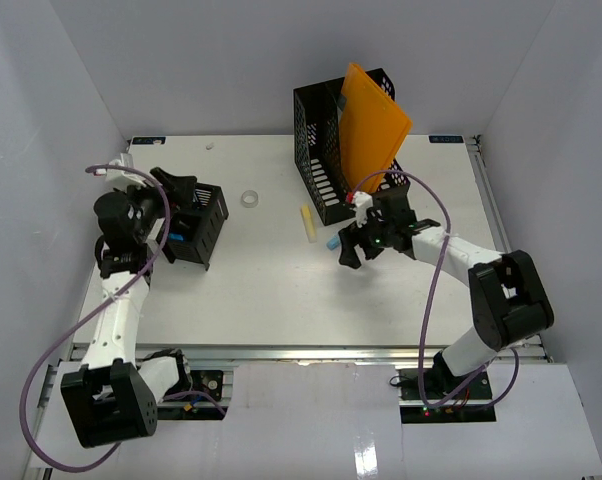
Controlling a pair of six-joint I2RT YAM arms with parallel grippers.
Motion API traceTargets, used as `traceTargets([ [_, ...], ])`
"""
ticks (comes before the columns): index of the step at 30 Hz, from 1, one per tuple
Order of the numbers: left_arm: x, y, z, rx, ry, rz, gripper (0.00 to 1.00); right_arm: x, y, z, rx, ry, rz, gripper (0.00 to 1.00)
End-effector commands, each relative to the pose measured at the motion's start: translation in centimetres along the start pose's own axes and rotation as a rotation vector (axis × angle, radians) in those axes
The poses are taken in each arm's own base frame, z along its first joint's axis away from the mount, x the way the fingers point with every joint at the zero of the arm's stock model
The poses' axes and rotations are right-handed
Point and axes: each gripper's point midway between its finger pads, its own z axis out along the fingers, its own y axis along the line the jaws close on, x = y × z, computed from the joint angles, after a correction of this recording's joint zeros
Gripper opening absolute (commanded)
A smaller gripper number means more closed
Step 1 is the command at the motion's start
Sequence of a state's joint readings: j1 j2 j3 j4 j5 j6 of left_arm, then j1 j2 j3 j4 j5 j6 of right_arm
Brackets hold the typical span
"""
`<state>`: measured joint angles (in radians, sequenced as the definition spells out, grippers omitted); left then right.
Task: Organize the desk
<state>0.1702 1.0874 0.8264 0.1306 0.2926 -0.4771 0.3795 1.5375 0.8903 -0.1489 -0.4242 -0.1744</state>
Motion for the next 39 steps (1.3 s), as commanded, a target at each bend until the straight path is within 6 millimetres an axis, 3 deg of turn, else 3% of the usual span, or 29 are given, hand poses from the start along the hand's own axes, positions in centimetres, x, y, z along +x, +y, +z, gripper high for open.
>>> traceTargets([
  [1,4.3,-6.6,-3.7,0.417,0.114,-0.058,0.98,-3.8,2.1,1.2,-0.043,-0.001,-0.426,0.90],
  [4,6.4,-8.3,-5.8,0.564,0.167,-0.053,0.98,-3.1,5.5,0.4,-0.345,0.014,-0.799,0.90],
  [5,7.1,-8.7,-6.4,0.606,0.183,-0.051,0.98,-2.7,5.7,0.3,-0.402,0.025,-0.919,0.90],
  [7,8.5,-8.7,-7.2,0.646,0.208,-0.056,0.98,-1.8,5.2,0.5,-0.476,0.042,-1.136,0.90],
  [11,8.8,-9.2,-7.5,0.676,0.247,-0.099,0.98,-1.6,3.4,2.0,-0.479,0.084,-1.276,0.90],
  [17,9.1,-9.7,-8.2,0.716,0.266,-0.123,0.98,-1.5,1.1,4.3,-0.496,0.182,-1.330,0.91],
  [20,9.4,-9.9,-8.6,0.735,0.275,-0.155,0.98,-2.0,0.1,5.6,-0.468,0.190,-1.307,0.96],
  [26,9.4,-9.7,-8.4,0.725,0.283,-0.172,0.98,-3.7,-1.5,6.1,-0.415,0.170,-1.290,0.98],
  [30,9.6,-9.6,-8.3,0.722,0.285,-0.173,0.98,-3.8,-3.4,6.9,-0.396,0.190,-1.249,1.00],
  [34,9.6,-9.5,-8.3,0.724,0.281,-0.164,0.98,-3.5,-5.2,7.7,-0.391,0.236,-1.244,0.92],
  [37,9.6,-9.7,-8.4,0.737,0.279,-0.157,0.98,-2.4,-5.4,8.2,-0.425,0.261,-1.235,0.87],
  [39,9.6,-9.7,-8.5,0.743,0.273,-0.156,0.98,-1.6,-5.5,8.4,-0.451,0.278,-1.222,0.79],
])
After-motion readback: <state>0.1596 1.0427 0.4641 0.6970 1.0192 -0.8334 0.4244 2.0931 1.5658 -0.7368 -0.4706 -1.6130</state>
